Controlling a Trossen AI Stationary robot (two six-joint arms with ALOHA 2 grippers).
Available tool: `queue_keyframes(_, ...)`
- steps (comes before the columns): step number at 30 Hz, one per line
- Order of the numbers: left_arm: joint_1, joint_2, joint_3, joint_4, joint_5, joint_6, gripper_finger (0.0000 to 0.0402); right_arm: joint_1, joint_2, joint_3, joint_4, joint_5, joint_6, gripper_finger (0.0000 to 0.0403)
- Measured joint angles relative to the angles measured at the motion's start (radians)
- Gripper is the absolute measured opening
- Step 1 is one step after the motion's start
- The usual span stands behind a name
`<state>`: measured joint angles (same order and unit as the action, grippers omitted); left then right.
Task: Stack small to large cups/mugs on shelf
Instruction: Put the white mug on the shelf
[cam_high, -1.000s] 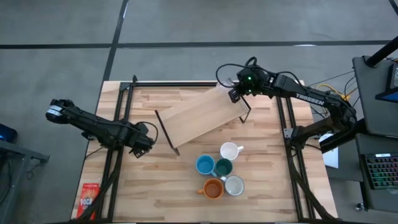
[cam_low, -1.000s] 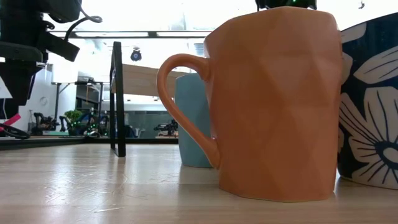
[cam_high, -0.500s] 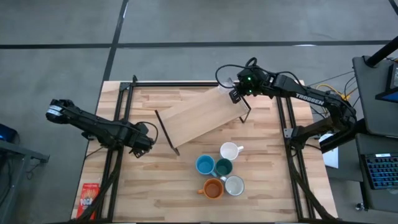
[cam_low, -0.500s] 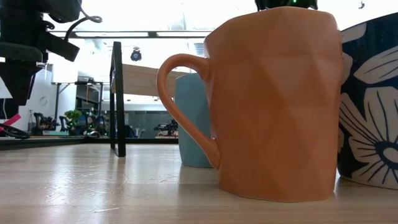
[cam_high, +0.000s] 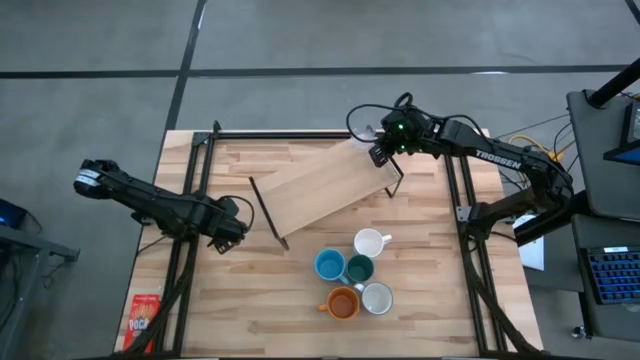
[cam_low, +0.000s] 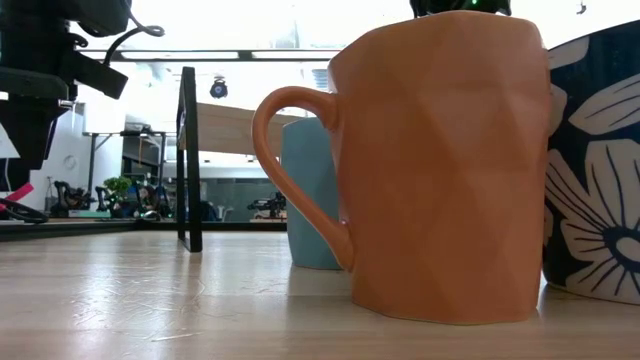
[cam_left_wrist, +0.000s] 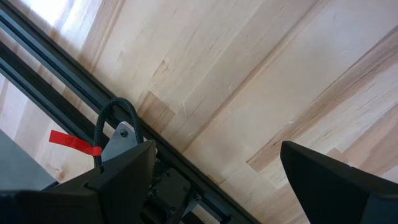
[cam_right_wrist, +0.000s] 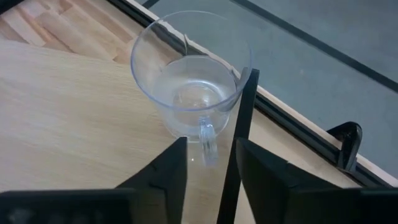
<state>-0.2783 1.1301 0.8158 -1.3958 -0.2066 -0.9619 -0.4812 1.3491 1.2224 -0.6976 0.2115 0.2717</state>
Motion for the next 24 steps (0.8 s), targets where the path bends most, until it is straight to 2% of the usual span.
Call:
queue_keyframes(10, 0.000, 0.000, 0.000, 0.000, 0.001, 0.000, 0.0331, 0.001, -0.046, 0.034, -0.016, -0.001, -0.004, 0.0178)
queue_keyframes(17, 0.000, 0.000, 0.000, -0.001, 0.005, 0.003, 0.0331, 0.004, -0.134, 0.100, -0.139, 0.002, 0.008, 0.0180)
queue_keyframes(24, 0.000, 0.000, 0.000, -0.001, 0.003, 0.003, 0.0331, 0.101, -0.253, 0.017, -0.334, 0.054, 0.059, 0.0179)
